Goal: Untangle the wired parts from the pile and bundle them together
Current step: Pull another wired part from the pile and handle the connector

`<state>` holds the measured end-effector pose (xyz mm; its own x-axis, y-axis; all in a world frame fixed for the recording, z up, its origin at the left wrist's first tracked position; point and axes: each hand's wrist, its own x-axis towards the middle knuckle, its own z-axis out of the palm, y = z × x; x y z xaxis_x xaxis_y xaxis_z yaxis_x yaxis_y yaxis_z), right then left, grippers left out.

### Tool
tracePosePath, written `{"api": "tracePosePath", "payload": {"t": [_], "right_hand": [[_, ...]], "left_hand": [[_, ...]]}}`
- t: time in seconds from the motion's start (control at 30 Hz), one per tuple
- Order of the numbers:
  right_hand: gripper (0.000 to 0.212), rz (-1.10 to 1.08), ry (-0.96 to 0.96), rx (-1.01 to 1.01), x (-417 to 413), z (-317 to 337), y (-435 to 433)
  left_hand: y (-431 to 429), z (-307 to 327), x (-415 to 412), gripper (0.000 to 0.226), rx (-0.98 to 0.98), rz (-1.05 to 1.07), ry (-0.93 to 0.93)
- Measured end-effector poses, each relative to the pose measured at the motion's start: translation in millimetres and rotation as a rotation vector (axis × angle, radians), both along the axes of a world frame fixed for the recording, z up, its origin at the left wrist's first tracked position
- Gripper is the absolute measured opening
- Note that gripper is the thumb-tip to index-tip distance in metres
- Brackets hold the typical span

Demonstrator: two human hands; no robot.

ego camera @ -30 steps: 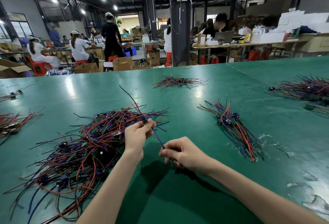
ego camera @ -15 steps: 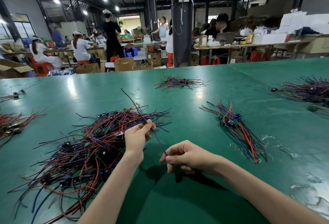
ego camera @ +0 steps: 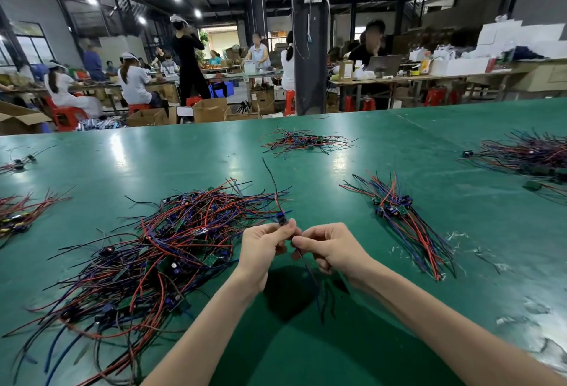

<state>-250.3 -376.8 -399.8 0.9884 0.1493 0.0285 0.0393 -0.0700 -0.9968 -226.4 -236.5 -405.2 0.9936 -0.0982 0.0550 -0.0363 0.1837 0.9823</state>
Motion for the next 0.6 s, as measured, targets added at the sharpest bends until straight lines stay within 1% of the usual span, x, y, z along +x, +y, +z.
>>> {"api": "tracePosePath", "payload": {"t": [0.07, 0.23, 0.37, 0.47, 0.6], "right_hand": [[0.011, -0.012, 0.009, 0.005, 0, 0, 3], [0.021, -0.023, 0.081, 0.072, 1, -2, 9], [0.021, 0.039, 0.18, 0.149, -4, -6, 15], [0.021, 0.076, 0.206, 0.157, -7, -4, 19], [0.021, 0.114, 0.221, 0.151, -11, -4, 24]], "left_hand": [[0, -1, 0, 0.024, 0.003, 0.005, -0.007], [1, -4, 5, 0.02, 0.072, 0.09, -0.041], [9, -4, 16, 0.016, 0.092, 0.198, -0.069], [18, -2, 23, 0.017, 0.103, 0.267, -0.081], [32, 0, 31, 0.012, 0.07, 0.364, -0.056]]}}
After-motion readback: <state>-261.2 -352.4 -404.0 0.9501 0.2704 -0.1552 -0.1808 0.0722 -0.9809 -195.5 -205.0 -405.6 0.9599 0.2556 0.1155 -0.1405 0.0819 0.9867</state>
